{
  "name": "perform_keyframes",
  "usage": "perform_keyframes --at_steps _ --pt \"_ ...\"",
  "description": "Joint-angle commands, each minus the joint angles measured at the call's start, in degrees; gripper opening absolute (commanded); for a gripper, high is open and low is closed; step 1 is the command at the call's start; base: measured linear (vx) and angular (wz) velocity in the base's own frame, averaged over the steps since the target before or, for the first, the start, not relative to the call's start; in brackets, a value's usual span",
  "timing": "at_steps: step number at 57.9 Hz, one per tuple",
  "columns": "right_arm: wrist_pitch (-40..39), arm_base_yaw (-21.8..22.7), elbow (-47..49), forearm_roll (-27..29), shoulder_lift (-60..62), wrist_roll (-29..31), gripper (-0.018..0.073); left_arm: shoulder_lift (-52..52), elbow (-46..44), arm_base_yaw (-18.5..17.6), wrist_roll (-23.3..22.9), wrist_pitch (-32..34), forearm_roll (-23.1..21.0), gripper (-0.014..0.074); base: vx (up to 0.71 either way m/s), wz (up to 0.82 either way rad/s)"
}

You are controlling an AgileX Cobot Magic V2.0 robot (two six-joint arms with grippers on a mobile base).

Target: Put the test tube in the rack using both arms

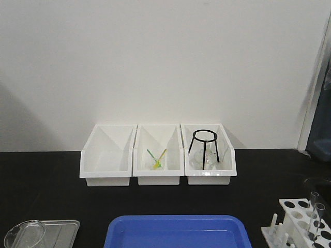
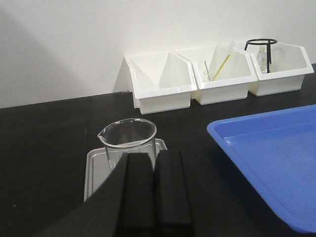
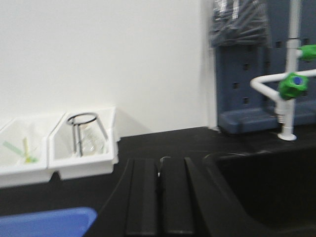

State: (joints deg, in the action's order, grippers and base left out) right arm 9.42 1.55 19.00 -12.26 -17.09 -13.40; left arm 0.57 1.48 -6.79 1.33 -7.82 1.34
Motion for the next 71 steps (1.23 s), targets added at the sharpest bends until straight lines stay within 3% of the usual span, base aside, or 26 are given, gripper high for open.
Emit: perform_keyframes --at_steps 1,10,20,24,71 --pt "-4.3 -3.27 0.09 1.54 -0.07 6.55 -0.0011 0.37 0.22 0.09 -0.35 4.29 -0.54 0.0 0.0 0.0" --pt "-9.42 -2.52 -10.22 9.93 5.75 11.48 -0.0011 0.37 0.22 0.09 -0.35 4.29 -0.54 0.0 0.0 0.0" --pt "-10.67 1.51 -21.21 12.65 19.1 10.82 -0.0011 0.37 0.22 0.09 -0.35 4.29 -0.54 0.0 0.0 0.0" --pt "-7.98 1.76 -20.7 12.26 18.12 10.91 -0.0011 0.5 0.22 0.09 -0.35 4.17 -0.54 0.0 0.0 0.0" --pt "-7.21 1.7 -20.85 11.84 18.52 10.96 -0.0011 0.38 0.22 0.09 -0.35 4.24 -0.54 0.0 0.0 0.0"
